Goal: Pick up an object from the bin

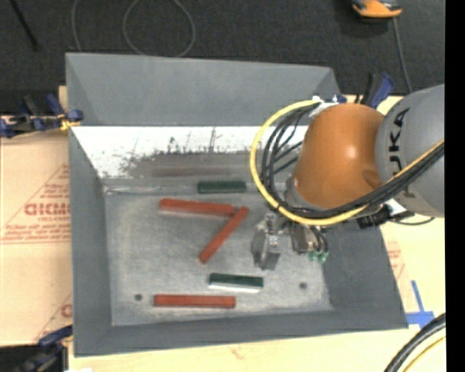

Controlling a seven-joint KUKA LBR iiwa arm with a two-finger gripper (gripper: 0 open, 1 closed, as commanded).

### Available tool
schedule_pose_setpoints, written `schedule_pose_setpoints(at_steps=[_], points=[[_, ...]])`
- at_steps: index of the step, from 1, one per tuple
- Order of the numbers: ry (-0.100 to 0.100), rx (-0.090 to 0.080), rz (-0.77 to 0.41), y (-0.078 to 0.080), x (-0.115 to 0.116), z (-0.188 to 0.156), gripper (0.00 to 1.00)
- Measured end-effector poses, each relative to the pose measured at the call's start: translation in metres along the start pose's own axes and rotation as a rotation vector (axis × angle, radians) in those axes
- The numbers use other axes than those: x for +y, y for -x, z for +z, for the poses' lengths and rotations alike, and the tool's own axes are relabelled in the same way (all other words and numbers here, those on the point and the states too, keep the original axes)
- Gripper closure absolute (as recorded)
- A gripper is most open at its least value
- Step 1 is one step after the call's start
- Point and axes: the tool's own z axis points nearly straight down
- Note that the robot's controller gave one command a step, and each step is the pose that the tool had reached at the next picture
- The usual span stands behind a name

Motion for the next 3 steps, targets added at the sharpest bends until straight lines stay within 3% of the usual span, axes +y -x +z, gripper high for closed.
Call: schedule_pose_setpoints(at_steps=[1,2,3], points=[[-0.001,0.007,0.000,-0.001,0.000,0.004,0.00],[-0.003,0.003,-0.046,0.007,0.014,0.128,0.00],[-0.002,0.007,-0.046,0.007,0.015,0.124,1.00]])
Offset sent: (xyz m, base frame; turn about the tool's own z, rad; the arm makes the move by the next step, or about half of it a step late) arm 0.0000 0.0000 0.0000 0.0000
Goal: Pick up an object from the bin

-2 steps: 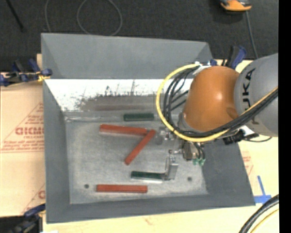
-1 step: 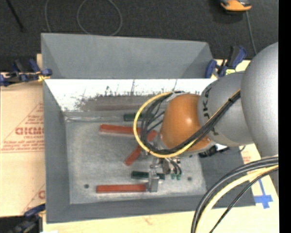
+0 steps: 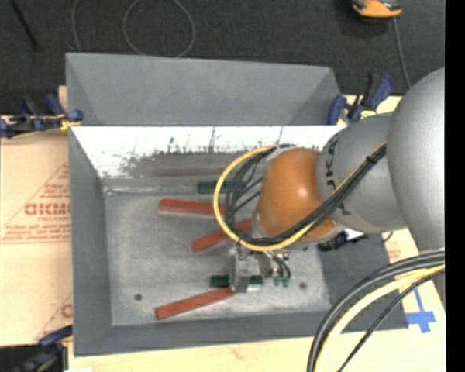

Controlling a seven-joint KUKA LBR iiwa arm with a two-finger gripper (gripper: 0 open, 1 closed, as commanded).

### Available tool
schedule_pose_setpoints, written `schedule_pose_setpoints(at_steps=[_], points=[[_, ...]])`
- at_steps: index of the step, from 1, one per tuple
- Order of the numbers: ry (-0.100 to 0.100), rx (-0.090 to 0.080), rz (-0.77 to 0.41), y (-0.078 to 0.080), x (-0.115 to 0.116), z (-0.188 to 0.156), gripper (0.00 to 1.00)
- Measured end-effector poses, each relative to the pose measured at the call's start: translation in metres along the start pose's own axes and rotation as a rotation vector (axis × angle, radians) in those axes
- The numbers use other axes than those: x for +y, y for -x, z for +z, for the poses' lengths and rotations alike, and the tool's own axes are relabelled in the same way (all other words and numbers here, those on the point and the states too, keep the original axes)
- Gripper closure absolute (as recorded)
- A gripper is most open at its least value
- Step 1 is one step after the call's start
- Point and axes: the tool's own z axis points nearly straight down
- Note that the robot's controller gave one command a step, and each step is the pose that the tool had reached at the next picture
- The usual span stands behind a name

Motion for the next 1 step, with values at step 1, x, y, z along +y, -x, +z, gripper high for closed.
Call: schedule_pose_setpoints(at_steps=[1], points=[[0.001,-0.003,-0.033,-0.0139,-0.0147,0.0004,1.00]])
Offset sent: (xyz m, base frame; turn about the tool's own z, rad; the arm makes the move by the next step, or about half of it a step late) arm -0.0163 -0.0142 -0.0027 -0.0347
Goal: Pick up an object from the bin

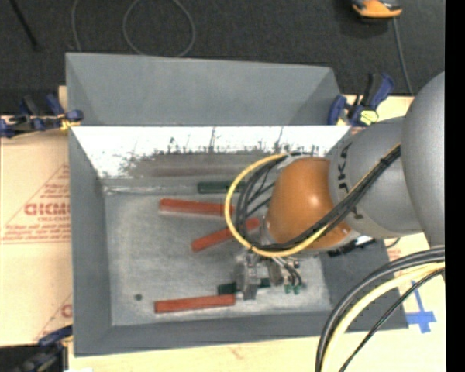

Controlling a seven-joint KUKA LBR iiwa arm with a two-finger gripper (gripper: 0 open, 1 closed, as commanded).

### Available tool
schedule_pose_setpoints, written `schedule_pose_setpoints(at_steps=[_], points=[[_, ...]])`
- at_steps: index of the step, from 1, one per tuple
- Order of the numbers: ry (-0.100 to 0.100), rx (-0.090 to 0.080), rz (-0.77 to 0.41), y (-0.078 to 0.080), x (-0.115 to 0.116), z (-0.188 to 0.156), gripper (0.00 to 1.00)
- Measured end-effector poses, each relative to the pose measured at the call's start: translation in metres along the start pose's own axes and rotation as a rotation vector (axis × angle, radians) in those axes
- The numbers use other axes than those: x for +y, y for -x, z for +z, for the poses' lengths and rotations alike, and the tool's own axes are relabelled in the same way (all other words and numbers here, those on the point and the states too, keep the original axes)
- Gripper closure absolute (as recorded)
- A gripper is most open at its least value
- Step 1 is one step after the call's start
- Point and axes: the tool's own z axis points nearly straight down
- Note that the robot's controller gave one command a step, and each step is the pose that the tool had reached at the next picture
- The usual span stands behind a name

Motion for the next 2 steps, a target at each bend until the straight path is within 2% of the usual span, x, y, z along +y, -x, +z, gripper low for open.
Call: schedule_pose_setpoints(at_steps=[1,2], points=[[0.001,0.001,0.045,0.0013,0.0274,-0.0250,1.00],[0.000,0.003,0.046,0.0008,0.0262,-0.0239,0.00]])
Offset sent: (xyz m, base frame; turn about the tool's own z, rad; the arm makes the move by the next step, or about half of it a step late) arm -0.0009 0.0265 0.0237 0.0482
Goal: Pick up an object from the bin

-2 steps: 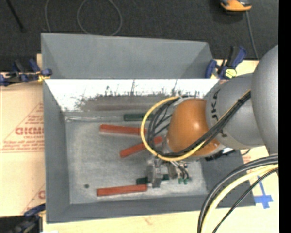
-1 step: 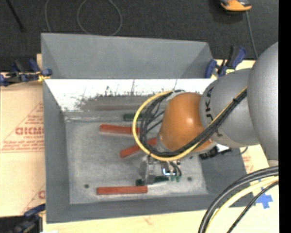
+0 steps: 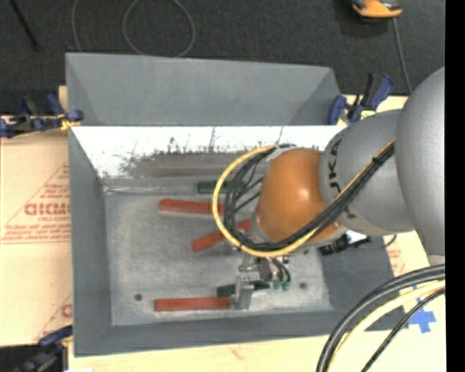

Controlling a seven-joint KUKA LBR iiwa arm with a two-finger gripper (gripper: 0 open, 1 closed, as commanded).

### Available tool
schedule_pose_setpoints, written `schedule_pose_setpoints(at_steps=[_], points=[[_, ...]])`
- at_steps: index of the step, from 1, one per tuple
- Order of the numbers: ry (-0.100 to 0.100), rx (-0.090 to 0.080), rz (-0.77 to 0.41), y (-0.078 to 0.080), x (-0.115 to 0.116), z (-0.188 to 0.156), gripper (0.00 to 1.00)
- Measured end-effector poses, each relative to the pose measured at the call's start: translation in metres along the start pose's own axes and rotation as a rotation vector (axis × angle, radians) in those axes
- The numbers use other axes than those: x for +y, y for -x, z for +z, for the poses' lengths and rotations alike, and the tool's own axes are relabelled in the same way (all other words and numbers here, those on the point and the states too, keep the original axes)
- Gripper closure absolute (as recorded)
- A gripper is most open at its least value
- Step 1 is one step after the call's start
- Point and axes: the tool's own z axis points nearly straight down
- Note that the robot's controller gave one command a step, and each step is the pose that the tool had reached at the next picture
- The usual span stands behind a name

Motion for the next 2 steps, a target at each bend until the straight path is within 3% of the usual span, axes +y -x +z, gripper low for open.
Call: schedule_pose_setpoints(at_steps=[1,2], points=[[0.001,-0.007,0.149,-0.0238,-0.0367,0.0247,0.00],[0.000,-0.004,0.147,-0.0251,-0.0366,0.0251,1.00]])
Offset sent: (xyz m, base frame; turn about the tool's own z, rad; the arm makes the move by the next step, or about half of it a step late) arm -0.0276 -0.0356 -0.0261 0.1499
